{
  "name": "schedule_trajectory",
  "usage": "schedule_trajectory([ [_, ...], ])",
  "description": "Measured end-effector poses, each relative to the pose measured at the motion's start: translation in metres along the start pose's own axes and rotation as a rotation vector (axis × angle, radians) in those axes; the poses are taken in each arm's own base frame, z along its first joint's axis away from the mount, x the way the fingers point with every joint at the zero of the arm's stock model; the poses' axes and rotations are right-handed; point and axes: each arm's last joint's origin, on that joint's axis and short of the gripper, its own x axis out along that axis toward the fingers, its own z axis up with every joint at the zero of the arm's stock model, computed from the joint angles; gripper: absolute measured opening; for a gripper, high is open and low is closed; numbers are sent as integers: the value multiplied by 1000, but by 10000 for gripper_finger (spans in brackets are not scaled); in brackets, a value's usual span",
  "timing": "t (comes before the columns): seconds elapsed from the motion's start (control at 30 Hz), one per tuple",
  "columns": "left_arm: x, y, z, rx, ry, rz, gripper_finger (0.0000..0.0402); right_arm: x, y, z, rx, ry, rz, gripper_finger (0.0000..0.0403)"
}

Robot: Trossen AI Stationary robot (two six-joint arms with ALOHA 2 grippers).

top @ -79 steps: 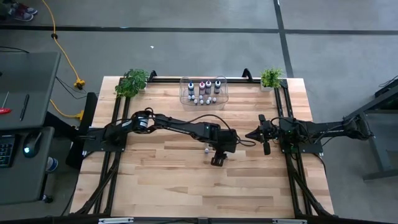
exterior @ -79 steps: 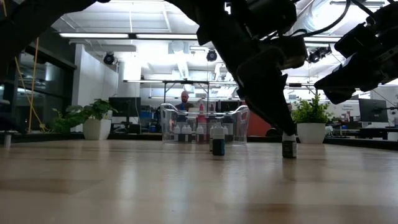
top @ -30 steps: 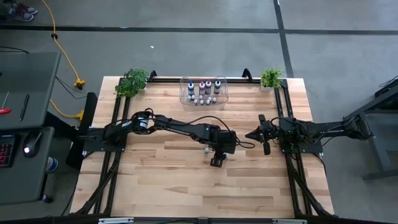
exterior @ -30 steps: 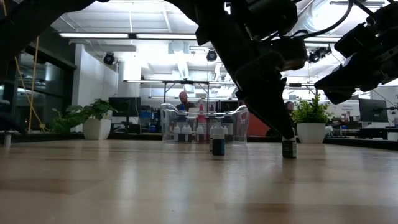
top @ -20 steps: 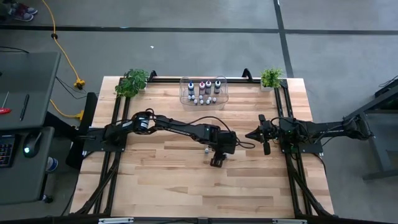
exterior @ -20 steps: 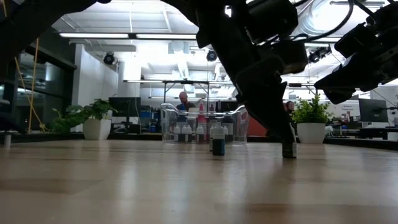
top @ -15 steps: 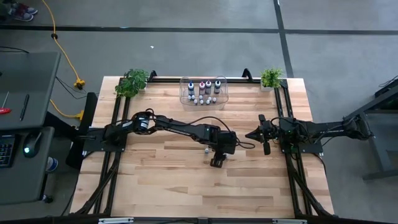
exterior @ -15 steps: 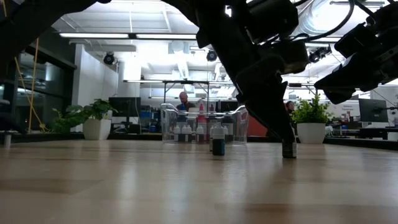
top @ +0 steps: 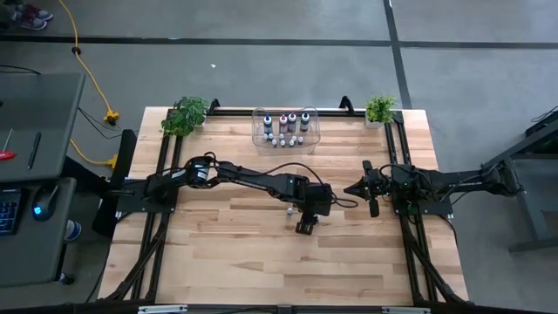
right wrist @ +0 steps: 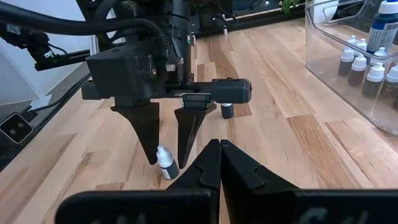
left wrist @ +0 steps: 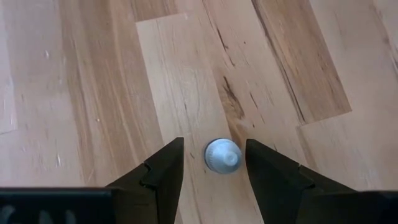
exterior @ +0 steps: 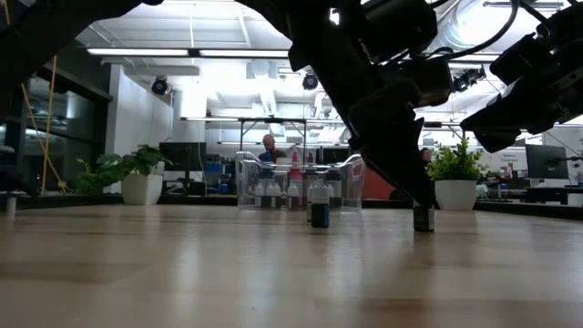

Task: Pick & Place food coloring
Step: Put the right small blue food coloring bottle into the transparent bin

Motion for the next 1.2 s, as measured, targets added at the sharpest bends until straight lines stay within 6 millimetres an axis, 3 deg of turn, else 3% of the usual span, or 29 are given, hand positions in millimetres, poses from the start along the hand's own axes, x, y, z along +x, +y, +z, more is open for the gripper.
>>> schedule_trajectory([
  [0.23,0,0,0,0,0,0,155,0,0,0,0,0,0,0],
  [0.67,-7,-1,2,-3,-3,-44,41,0,0,0,0,0,0,0],
  [0.97,-38,1,12,-19,-28,-17,42,0,0,0,0,1,0,0],
  [1.2,-76,11,10,-371,25,123,42,0,0,0,0,0,0,0],
])
